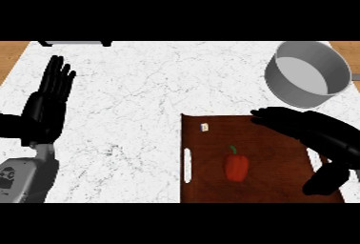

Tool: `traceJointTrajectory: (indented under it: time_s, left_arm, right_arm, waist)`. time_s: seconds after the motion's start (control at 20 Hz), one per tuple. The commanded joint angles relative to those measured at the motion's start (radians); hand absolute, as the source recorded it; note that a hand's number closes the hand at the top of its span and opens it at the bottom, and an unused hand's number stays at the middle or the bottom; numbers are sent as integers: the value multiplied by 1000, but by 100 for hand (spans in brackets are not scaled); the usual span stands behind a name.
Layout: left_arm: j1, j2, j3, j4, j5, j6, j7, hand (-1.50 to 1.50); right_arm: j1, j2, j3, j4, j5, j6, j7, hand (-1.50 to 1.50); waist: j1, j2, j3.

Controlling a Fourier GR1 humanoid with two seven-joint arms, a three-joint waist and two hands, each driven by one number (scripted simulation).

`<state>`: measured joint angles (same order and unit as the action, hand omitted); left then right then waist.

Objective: Pick the bell pepper from the tray and place it in the pot

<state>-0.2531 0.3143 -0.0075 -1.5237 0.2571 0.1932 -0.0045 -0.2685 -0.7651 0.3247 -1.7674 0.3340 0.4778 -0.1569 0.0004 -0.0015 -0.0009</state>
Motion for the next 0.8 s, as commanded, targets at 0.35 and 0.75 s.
traceJointTrajectory:
  time_s: [0.35, 0.75]
  left_arm:
    - [20, -59, 15, 6, -61, -11, -31, 0]
    - [-40, -20, 90, -6, -30, -70, 71, 0]
  right_arm:
    - [97, 167, 80, 8, 219, 31, 58, -150]
    - [105, 250, 40, 80, 323, -19, -96, -150]
  waist:
    - [-2, 2, 1]
    - [0, 1, 1]
